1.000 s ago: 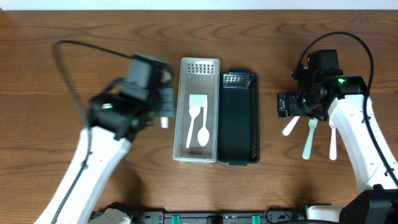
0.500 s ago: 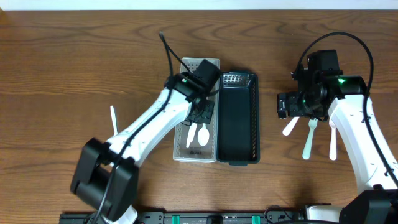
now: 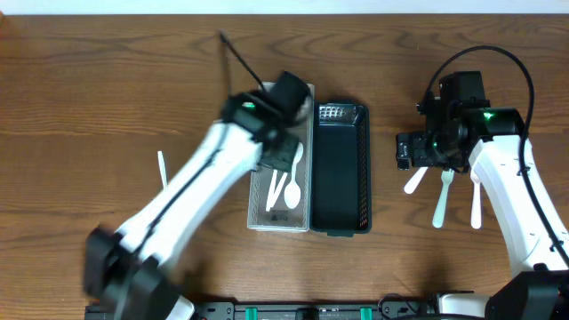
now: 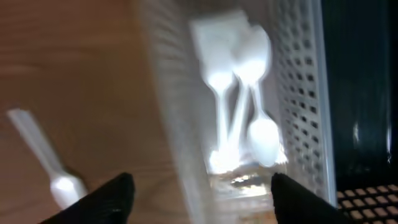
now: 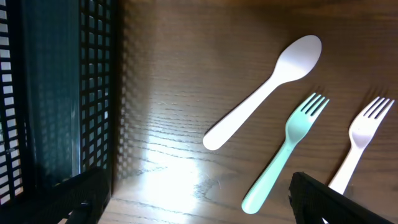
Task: Pack container
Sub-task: 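Move the left gripper back to the last white spoon, then grasp the last white spoon with the left gripper, then lower the spoon into the white basket and open the left gripper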
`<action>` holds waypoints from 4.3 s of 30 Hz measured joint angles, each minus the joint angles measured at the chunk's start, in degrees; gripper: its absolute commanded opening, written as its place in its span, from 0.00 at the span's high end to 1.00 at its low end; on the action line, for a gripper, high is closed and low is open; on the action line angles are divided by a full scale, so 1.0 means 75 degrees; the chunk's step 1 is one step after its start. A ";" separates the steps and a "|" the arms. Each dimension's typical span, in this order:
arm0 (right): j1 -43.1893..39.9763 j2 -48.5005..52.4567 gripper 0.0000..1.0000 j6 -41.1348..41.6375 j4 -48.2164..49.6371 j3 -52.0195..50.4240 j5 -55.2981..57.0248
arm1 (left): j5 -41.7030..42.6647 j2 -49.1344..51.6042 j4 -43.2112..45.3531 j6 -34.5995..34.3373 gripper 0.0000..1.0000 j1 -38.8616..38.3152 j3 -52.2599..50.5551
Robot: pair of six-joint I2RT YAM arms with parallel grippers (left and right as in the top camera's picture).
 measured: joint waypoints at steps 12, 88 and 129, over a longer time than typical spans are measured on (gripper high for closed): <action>0.0000 0.0000 0.04 0.0000 0.0003 0.0000 -0.0003 | 0.0172 -0.1137 -0.0087 0.0417 0.10 0.4587 -0.0405; -0.0003 0.0000 0.03 0.0000 -0.0087 0.0000 0.0000 | 0.0985 0.2276 0.2145 0.1035 0.94 0.5741 -0.2512; -0.0003 0.0000 0.01 -0.0029 -0.0047 0.0000 0.0000 | 0.1431 0.2055 0.1078 0.0254 0.41 -0.0047 -0.0134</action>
